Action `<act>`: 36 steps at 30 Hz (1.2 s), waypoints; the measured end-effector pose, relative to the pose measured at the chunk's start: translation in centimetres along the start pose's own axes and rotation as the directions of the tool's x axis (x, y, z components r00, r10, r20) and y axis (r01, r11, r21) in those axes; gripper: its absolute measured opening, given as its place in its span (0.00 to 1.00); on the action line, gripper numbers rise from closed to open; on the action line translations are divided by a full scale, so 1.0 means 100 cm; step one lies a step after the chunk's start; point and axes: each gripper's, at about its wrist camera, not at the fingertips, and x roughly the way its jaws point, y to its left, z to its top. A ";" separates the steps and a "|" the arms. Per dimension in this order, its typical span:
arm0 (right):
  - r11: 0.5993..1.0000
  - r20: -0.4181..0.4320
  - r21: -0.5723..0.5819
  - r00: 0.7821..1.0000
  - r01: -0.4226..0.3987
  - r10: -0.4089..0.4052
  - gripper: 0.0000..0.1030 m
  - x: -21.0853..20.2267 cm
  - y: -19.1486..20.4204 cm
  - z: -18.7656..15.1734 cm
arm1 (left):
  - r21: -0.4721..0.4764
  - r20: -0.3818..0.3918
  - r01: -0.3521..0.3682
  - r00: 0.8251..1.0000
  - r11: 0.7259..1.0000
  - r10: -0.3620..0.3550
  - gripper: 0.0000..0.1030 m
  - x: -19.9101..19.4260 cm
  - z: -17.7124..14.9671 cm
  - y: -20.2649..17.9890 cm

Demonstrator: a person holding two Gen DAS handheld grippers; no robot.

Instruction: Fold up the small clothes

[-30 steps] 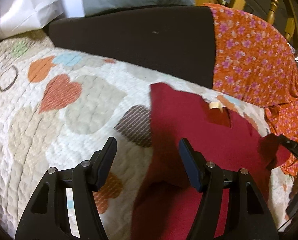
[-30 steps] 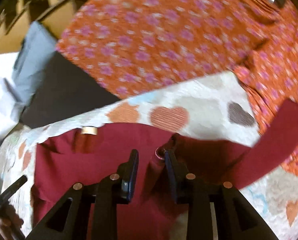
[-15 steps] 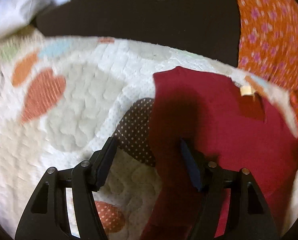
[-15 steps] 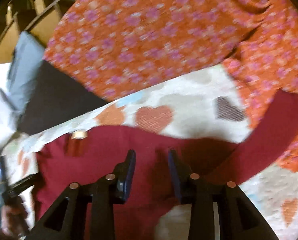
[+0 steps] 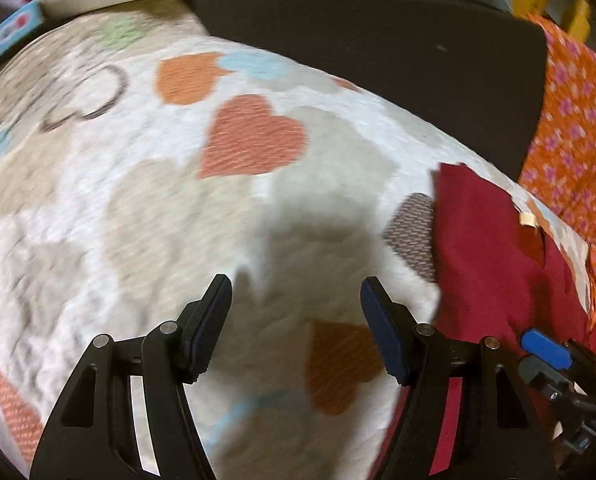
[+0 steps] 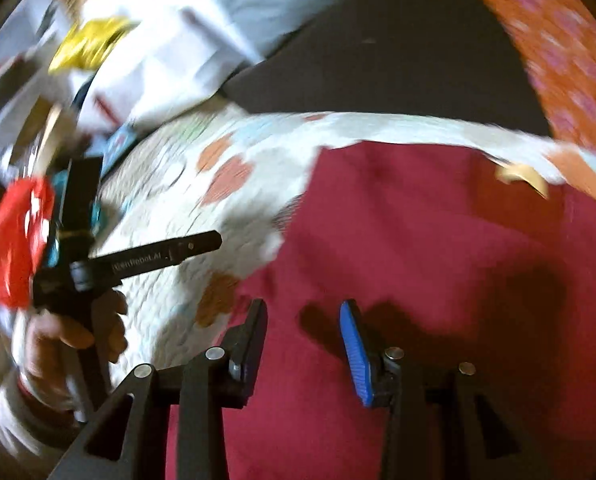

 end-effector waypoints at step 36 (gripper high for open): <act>0.979 0.191 -0.082 0.967 0.185 -0.167 0.44 0.006 0.021 0.040 | 0.055 0.140 -0.004 0.990 0.998 -0.004 0.66 -0.008 0.009 -0.006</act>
